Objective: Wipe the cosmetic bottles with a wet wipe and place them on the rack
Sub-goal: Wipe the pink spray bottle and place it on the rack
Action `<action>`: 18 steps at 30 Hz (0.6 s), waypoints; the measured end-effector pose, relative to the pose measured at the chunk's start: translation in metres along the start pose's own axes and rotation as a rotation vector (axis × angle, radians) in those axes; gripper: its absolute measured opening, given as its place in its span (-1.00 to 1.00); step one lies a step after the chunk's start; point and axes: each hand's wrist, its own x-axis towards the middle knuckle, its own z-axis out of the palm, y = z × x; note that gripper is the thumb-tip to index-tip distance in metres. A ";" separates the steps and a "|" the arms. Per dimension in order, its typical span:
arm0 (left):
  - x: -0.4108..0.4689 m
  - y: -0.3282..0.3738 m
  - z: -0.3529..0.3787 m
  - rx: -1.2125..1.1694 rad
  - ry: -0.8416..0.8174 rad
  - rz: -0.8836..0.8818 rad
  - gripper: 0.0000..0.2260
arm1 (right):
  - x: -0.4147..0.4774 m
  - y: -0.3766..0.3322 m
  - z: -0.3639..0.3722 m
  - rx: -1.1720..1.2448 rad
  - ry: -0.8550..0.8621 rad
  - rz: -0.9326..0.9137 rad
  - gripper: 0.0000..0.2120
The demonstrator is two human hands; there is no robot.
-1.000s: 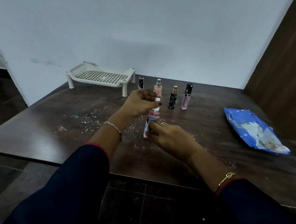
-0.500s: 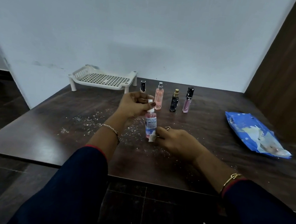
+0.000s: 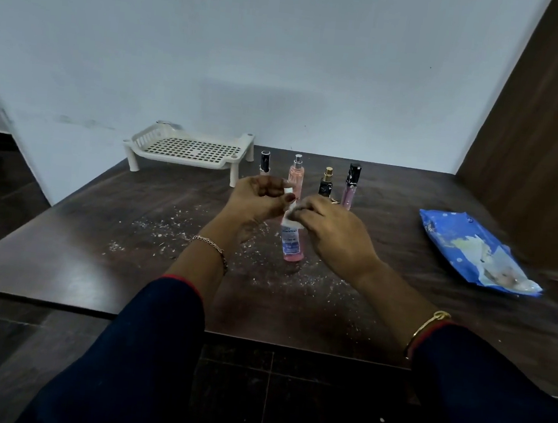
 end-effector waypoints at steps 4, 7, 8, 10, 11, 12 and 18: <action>0.004 -0.002 -0.004 0.009 -0.009 -0.010 -0.83 | 0.000 -0.006 0.008 0.083 0.001 0.051 -0.76; 0.009 -0.007 -0.008 -0.033 0.012 -0.049 -0.82 | -0.009 -0.008 0.012 0.047 -0.052 -0.016 -0.80; 0.010 -0.008 -0.009 -0.044 0.014 -0.060 -0.82 | -0.013 -0.007 0.012 0.039 -0.069 -0.036 -0.80; 0.012 -0.008 -0.010 -0.047 0.004 -0.068 -0.81 | -0.018 -0.008 0.009 0.019 -0.095 -0.074 -0.79; 0.012 -0.008 -0.010 -0.046 -0.001 -0.071 -0.81 | -0.019 -0.008 0.008 0.002 -0.110 -0.098 -0.78; 0.012 -0.008 -0.009 -0.043 -0.003 -0.074 -0.81 | -0.020 -0.008 0.008 -0.021 -0.131 -0.122 -0.76; 0.012 -0.005 -0.010 -0.040 -0.018 -0.084 -0.78 | -0.030 -0.007 0.006 -0.125 -0.328 -0.169 -0.69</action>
